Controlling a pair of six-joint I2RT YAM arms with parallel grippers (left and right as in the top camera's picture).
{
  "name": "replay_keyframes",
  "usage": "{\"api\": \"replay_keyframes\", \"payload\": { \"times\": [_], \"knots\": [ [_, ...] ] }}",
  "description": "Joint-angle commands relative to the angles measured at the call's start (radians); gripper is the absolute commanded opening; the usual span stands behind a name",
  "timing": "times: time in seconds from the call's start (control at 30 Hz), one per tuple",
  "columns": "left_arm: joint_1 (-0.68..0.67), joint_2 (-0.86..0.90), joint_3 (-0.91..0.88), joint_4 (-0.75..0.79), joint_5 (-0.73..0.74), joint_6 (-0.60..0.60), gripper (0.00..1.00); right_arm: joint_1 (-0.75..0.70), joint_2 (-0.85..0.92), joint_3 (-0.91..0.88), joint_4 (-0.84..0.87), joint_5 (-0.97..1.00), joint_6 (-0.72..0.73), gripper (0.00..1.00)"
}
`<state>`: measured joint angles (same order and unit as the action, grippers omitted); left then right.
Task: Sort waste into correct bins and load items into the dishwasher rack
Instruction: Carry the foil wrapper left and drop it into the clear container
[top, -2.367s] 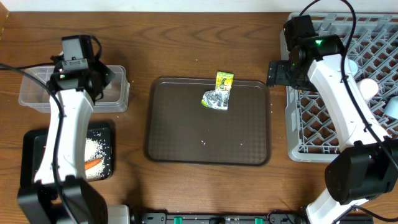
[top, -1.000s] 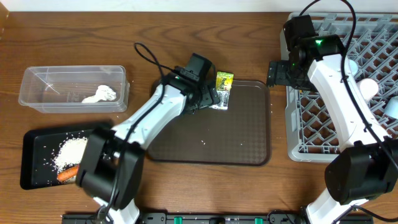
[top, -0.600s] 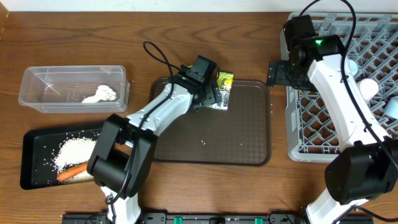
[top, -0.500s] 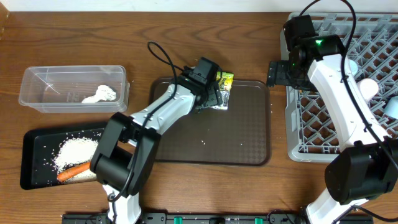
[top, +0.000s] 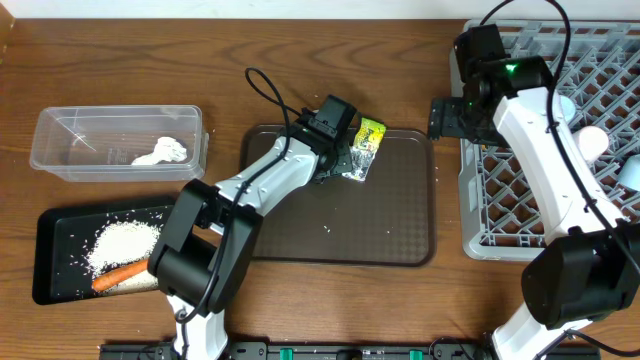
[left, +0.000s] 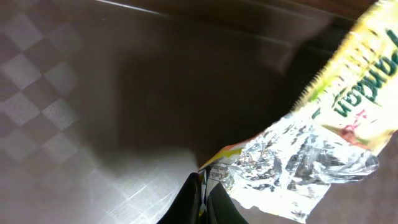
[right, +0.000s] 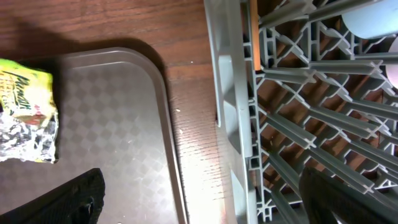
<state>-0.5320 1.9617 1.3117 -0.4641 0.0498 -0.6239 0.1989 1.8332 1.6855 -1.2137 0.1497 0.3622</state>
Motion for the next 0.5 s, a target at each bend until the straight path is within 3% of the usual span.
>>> {"api": "replay_keyframes", "payload": {
  "times": [0.0, 0.2, 0.47],
  "knots": [
    [0.037, -0.114, 0.008, -0.018, -0.055, 0.007, 0.06, 0.01, -0.022, -0.001, -0.002, 0.003, -0.003, 0.99],
    [0.202, -0.319, 0.008, -0.064, -0.093, 0.004, 0.06, 0.01, -0.022, -0.001, -0.002, 0.003, -0.003, 0.99],
    [0.612, -0.536, 0.008, -0.097, -0.092, -0.024, 0.06, 0.011, -0.022, -0.001, -0.002, 0.003, -0.004, 0.99]
  ]
}}
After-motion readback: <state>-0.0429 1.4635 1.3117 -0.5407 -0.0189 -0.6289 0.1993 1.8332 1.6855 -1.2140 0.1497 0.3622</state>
